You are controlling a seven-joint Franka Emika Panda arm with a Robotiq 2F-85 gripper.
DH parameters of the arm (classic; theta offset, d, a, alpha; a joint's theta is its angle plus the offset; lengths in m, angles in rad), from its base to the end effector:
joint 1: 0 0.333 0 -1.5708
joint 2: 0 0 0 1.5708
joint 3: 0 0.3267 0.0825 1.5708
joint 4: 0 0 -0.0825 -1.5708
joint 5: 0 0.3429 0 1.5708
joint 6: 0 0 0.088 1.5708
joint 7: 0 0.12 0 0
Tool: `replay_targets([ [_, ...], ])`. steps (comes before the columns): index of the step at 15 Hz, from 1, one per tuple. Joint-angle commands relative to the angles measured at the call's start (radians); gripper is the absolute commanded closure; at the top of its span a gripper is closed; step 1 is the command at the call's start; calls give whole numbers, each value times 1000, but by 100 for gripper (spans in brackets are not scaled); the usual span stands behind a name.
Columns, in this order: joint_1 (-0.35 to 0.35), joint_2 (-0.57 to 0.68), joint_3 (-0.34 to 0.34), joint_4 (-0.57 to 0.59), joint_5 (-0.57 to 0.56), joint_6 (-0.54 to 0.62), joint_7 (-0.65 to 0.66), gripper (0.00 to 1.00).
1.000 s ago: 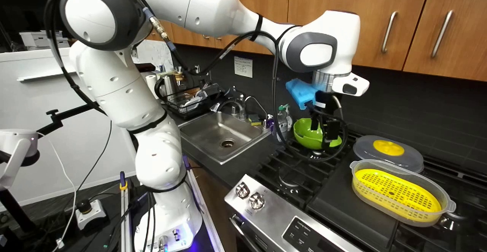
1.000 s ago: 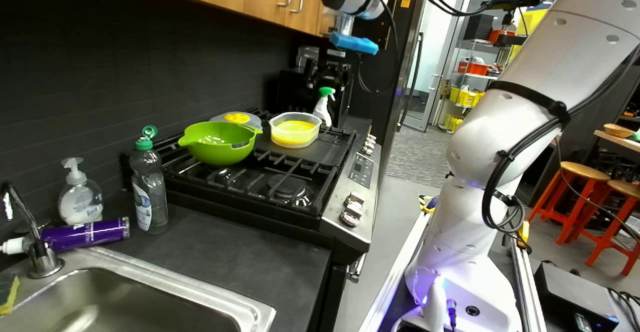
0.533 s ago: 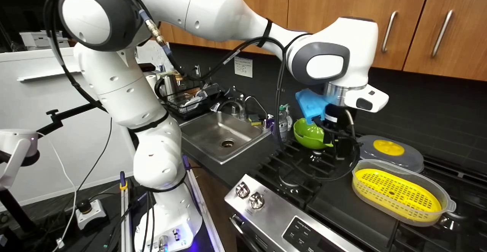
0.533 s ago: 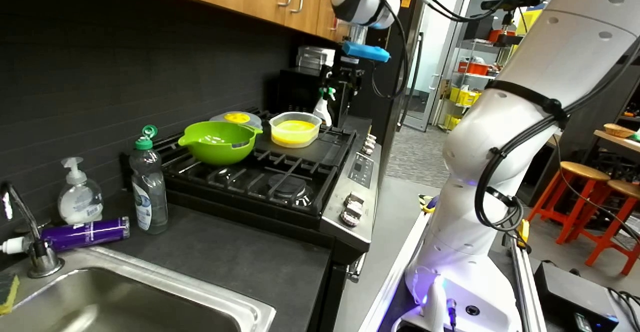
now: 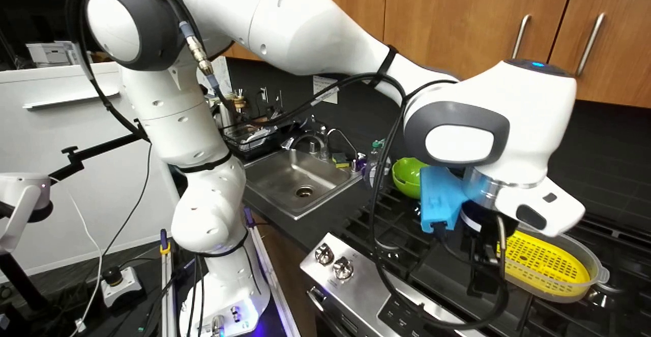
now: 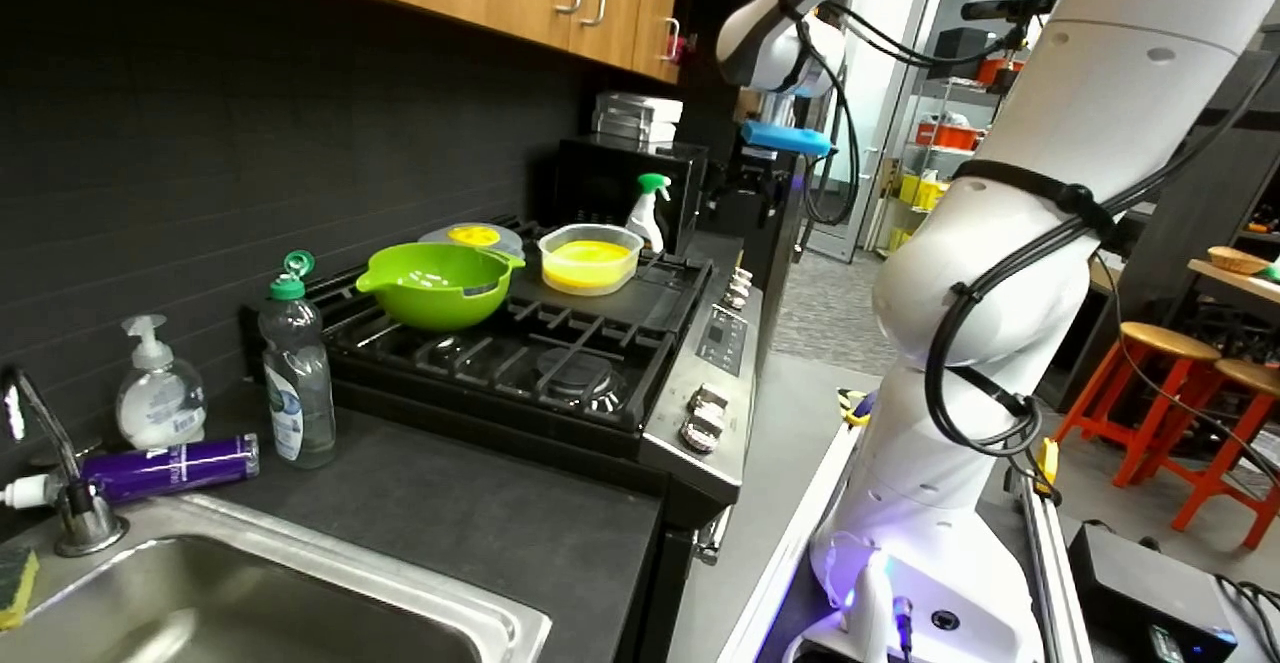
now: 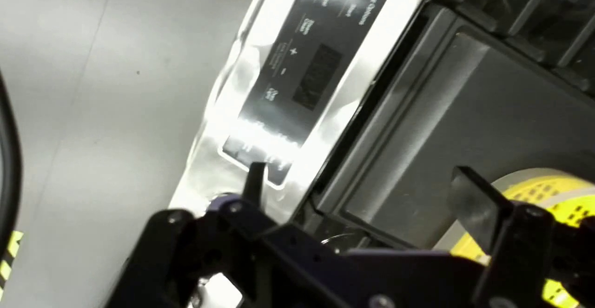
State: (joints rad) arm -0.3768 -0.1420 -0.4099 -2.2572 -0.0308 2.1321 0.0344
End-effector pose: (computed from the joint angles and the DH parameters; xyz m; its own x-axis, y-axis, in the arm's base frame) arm 0.3227 -0.3318 0.4370 0.6958 -0.7183 0.0049 -0.7178 -0.6955 -0.0305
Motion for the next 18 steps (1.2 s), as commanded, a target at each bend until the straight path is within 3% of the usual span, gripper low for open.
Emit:
replay_targets([
  [1,-58,100,-64,80,29,38,-68,0],
  [5,-88,202,-98,136,158,81,-227,0],
  [9,-97,280,-58,160,310,72,-343,0],
  [13,-131,346,-34,193,381,65,-391,0],
  [18,-221,443,-37,231,437,62,-418,0],
])
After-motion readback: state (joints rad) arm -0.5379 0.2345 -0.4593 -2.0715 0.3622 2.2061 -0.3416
